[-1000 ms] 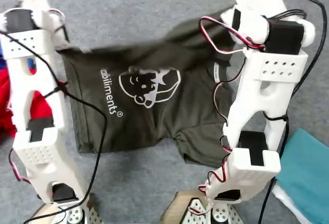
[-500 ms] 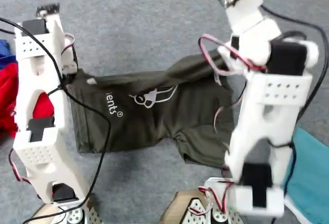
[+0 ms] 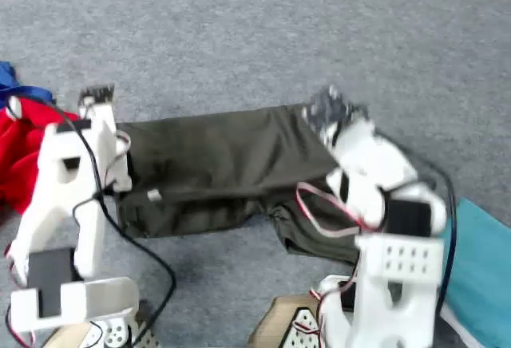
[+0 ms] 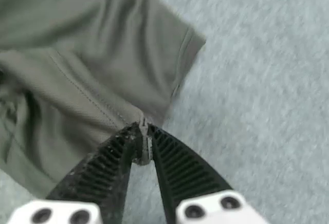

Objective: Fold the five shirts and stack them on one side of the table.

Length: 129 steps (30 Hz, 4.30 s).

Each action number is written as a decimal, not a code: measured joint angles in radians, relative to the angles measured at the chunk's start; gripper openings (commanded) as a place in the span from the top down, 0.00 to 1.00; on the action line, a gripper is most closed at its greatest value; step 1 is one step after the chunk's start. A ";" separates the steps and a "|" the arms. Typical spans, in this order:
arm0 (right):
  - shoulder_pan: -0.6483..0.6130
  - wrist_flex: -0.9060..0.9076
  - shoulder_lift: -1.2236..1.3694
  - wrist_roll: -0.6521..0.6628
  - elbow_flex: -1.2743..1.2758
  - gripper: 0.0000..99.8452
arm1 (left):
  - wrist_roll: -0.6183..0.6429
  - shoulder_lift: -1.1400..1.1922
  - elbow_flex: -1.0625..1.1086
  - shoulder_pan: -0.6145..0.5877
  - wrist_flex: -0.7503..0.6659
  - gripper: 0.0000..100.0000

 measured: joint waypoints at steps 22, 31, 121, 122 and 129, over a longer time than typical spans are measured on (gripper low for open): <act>0.133 0.103 -0.362 0.224 0.331 0.99 | -0.005 -0.083 0.184 0.077 -0.015 0.98; 0.130 0.130 -0.582 0.310 0.451 0.83 | -0.078 -0.083 0.187 0.074 -0.011 0.86; -0.207 -0.245 0.770 -0.160 -0.186 0.99 | -0.049 0.164 -0.465 -0.032 0.169 0.98; -0.230 -0.244 0.796 -0.160 -0.192 0.99 | -0.049 0.135 -0.361 -0.044 0.089 0.98; -0.351 -0.110 1.010 -0.160 -0.370 0.99 | -0.011 0.092 0.060 -0.166 -0.373 0.98</act>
